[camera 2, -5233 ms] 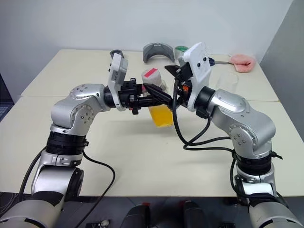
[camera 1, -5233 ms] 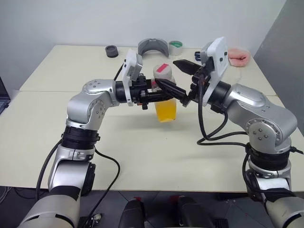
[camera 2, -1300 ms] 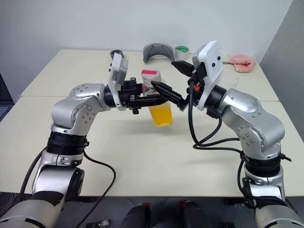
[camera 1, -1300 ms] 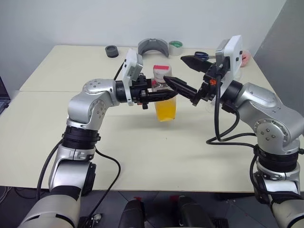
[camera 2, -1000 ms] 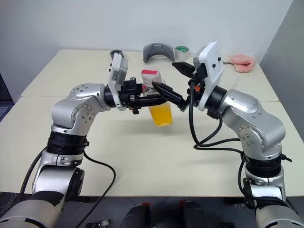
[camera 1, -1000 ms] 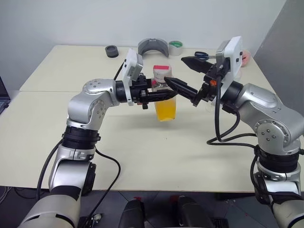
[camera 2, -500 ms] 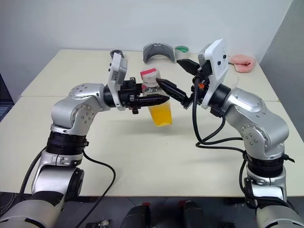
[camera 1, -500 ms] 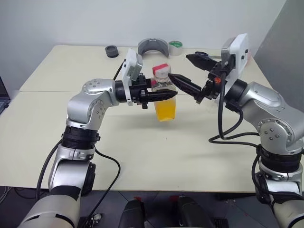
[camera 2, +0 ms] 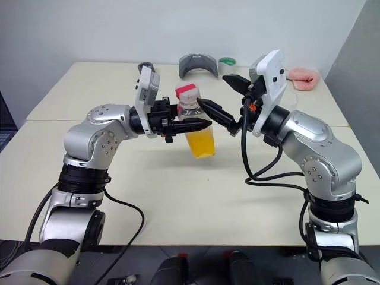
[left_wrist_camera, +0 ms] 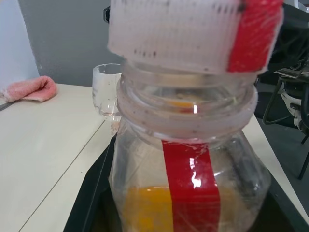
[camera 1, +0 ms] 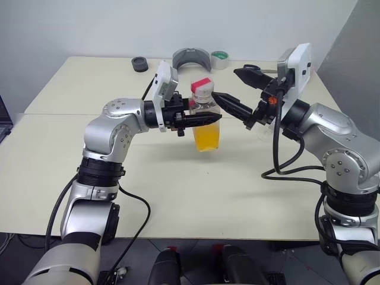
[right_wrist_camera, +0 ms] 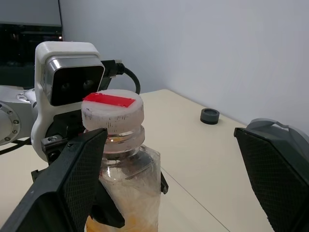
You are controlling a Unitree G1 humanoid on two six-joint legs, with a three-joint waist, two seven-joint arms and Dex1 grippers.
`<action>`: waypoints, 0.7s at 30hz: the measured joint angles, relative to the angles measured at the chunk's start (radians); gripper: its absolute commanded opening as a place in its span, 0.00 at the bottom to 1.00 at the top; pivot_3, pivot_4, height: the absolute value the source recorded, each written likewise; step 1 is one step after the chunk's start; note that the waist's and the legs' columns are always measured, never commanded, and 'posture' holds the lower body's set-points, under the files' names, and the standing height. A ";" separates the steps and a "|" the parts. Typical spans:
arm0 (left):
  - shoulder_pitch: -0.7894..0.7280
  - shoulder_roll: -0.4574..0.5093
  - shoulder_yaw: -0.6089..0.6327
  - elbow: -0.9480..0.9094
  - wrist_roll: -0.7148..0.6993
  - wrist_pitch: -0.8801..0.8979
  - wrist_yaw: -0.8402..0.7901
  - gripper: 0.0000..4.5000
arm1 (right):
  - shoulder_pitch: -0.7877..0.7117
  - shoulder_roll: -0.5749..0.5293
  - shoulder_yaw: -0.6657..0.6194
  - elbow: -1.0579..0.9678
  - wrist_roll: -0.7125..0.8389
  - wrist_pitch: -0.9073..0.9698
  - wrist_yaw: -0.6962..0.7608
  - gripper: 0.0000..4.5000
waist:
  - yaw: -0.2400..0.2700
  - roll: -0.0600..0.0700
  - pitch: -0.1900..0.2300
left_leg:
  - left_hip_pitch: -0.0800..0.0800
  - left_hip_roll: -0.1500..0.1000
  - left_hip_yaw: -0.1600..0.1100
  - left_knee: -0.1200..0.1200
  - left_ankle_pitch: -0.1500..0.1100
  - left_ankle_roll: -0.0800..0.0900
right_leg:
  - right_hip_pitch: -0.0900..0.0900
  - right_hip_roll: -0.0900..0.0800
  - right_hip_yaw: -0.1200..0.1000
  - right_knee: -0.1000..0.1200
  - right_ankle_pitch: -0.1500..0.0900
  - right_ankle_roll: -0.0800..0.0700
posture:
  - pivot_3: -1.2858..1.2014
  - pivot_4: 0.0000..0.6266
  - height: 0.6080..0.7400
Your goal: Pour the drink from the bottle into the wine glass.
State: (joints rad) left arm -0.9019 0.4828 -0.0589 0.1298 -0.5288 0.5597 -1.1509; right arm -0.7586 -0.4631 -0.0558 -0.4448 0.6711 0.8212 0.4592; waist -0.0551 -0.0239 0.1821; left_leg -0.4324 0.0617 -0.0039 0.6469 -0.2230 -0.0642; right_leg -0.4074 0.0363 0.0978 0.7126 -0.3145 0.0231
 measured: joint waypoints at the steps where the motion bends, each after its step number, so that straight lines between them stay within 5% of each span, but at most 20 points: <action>1: 0.000 0.000 0.000 0.000 0.000 0.000 0.000 0.44 | 0.000 0.000 0.000 0.000 0.001 0.000 0.001 0.99 | 0.000 0.000 0.000 | 0.000 0.000 0.000 0.000 0.000 0.000 | 0.000 0.000 0.000 0.000 0.000 0.000 | 0.52 0.24 1.00; 21: 0.000 0.000 0.000 0.000 0.000 -0.001 0.000 0.44 | 0.012 -0.006 -0.004 -0.025 0.096 0.036 0.021 0.99 | 0.000 0.000 0.000 | 0.000 0.000 0.000 0.000 0.000 0.000 | 0.000 0.000 0.000 0.000 0.000 0.000 | 0.52 0.24 1.00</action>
State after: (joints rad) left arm -0.9019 0.4828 -0.0589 0.1297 -0.5287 0.5591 -1.1513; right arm -0.7462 -0.4690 -0.0598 -0.4697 0.7666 0.8577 0.4800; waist -0.0550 -0.0239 0.1821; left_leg -0.4325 0.0617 -0.0039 0.6469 -0.2230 -0.0642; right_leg -0.4074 0.0363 0.0977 0.7126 -0.3145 0.0231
